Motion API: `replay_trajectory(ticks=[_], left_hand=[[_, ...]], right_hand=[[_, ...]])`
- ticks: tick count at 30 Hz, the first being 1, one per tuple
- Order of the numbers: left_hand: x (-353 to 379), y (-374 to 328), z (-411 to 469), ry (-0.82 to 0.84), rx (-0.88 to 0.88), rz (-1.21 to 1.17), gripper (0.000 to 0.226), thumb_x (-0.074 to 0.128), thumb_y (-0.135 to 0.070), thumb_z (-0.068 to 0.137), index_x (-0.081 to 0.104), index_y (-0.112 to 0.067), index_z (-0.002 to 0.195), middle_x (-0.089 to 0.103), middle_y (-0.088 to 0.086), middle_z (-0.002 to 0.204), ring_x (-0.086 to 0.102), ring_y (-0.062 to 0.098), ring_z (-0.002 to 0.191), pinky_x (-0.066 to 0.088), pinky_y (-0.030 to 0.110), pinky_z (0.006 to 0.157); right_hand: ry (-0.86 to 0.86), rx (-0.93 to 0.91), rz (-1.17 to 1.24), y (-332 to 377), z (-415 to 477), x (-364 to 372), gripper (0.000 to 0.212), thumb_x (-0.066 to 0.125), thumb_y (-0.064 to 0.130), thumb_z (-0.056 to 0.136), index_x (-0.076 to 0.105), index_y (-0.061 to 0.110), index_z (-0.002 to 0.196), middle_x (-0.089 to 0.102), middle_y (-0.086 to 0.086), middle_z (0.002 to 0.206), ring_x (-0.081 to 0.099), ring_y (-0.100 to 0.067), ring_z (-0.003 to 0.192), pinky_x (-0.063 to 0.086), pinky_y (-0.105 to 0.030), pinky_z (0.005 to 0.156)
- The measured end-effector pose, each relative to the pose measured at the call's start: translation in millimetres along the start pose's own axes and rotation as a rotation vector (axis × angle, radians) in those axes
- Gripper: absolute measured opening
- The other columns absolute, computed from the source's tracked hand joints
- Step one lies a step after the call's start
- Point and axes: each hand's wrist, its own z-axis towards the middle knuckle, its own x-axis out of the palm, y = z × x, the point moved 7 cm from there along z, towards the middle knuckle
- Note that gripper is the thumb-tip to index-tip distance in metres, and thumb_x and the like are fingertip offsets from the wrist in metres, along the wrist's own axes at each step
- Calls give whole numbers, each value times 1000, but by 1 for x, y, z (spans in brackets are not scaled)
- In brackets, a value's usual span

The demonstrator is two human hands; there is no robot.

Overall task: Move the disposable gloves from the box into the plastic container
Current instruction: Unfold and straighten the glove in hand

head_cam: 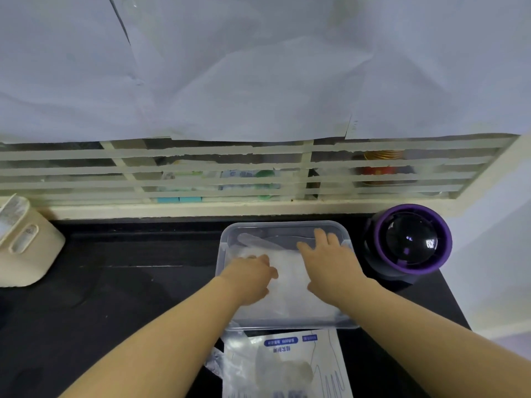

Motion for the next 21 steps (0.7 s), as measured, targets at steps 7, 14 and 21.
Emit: replay_trajectory(ticks=[7, 14, 21], left_hand=[[6, -7, 13, 2, -9, -115, 55, 53, -24, 98, 33, -24, 149, 41, 7, 137, 49, 29, 122, 42, 38, 96], [17, 9, 20, -33, -165, -177, 82, 63, -36, 89, 12, -17, 151, 39, 7, 143, 51, 27, 122, 46, 39, 97], [32, 9, 31, 106, -262, -201, 102, 67, -36, 86, -6, -15, 154, 30, 8, 149, 43, 29, 131, 44, 40, 102]], right_hand=[[259, -142, 222, 29, 16, 40, 72, 67, 24, 88, 28, 10, 147, 27, -14, 147, 36, -30, 130, 38, -38, 104], [500, -33, 313, 21, 21, 83, 101, 62, 29, 91, -17, 11, 151, -23, -15, 157, -8, -34, 146, 17, -44, 118], [564, 25, 347, 21, 26, 95, 111, 62, 46, 88, -26, 15, 147, -32, -15, 154, -20, -33, 145, 10, -49, 119]])
